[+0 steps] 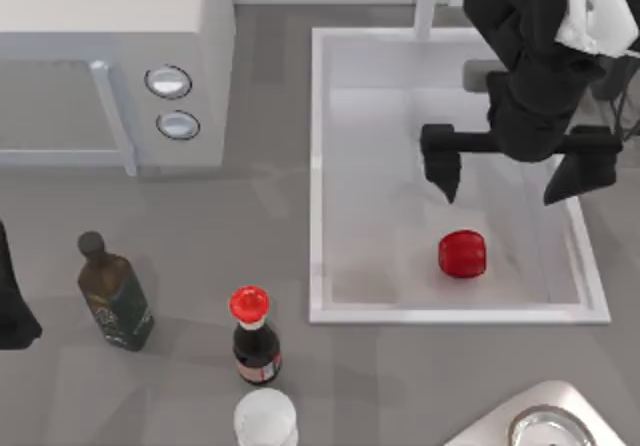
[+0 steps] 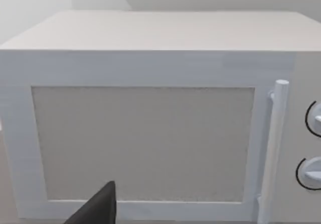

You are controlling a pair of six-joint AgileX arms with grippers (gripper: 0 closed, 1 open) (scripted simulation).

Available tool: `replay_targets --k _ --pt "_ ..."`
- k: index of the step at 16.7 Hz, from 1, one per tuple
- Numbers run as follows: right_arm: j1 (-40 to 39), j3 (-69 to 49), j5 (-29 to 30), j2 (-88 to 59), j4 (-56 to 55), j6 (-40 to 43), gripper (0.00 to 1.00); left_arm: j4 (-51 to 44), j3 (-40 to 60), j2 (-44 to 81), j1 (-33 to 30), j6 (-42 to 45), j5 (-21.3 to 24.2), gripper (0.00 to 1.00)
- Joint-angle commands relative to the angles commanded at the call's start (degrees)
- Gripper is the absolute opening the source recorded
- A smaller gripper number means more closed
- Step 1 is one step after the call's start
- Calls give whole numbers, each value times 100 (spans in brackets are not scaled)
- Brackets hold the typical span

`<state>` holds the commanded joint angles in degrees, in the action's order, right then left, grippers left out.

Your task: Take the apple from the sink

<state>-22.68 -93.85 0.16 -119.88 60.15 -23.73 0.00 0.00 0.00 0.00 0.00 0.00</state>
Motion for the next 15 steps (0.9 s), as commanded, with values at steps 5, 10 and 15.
replay_targets --k 5,10,15 --pt "-114 -477 1 -554 303 -120 100 0 0 0 0 0 0 100" --pt "-84 -415 0 -602 201 -115 100 0 0 0 0 0 0 100" --pt "-101 56 8 -1252 -954 -127 100 0 0 0 0 0 0 100"
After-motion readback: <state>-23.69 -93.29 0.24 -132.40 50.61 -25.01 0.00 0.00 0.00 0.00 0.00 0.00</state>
